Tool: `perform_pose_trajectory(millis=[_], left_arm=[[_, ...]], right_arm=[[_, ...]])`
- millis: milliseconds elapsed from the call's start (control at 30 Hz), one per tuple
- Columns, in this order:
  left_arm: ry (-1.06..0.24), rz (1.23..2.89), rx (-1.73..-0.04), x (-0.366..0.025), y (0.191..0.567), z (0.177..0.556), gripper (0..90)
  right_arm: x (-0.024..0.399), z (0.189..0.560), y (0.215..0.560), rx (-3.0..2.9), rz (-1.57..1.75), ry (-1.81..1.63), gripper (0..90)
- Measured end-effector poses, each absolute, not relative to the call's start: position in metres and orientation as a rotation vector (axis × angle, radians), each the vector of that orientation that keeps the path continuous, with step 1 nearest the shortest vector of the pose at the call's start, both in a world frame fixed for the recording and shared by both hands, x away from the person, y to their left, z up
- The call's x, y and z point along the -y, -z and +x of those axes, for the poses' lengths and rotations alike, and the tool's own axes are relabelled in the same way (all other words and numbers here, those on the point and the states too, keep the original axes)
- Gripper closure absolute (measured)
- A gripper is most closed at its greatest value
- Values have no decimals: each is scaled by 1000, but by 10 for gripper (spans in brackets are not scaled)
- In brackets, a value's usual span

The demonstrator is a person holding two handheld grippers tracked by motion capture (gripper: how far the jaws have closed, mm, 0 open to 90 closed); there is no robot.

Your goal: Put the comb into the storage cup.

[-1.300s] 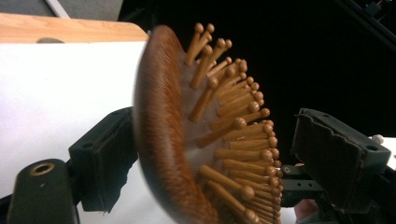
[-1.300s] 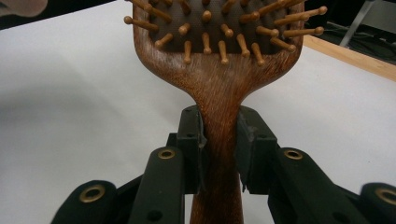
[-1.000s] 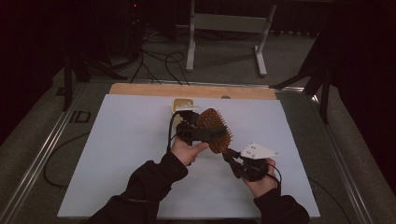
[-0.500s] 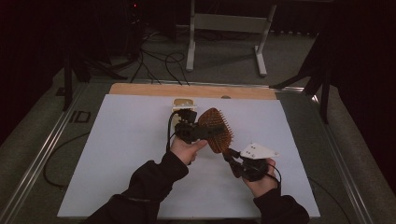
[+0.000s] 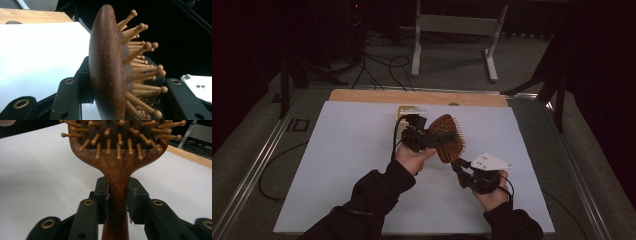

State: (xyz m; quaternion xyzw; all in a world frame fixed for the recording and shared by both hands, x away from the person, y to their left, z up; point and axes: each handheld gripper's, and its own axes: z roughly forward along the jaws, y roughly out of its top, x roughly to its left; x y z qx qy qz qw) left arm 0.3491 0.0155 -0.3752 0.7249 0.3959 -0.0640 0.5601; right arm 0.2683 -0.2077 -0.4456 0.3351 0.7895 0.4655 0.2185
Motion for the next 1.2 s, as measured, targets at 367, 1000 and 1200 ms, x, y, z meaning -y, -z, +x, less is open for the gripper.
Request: perform_pose_trajectory(millis=[367,1000,1200], left_arm=[[119,1712,-910,-22,362,350,547],[23,1688,-897,-53,332,357,549],[2,1676,-901,-64,324,361,552]], right_arm=[[214,273,449,-2214,984,-1349,195],[219,269,452,-2175,917,-1309,88],[220,267,453,-2177,904,-1296,88]])
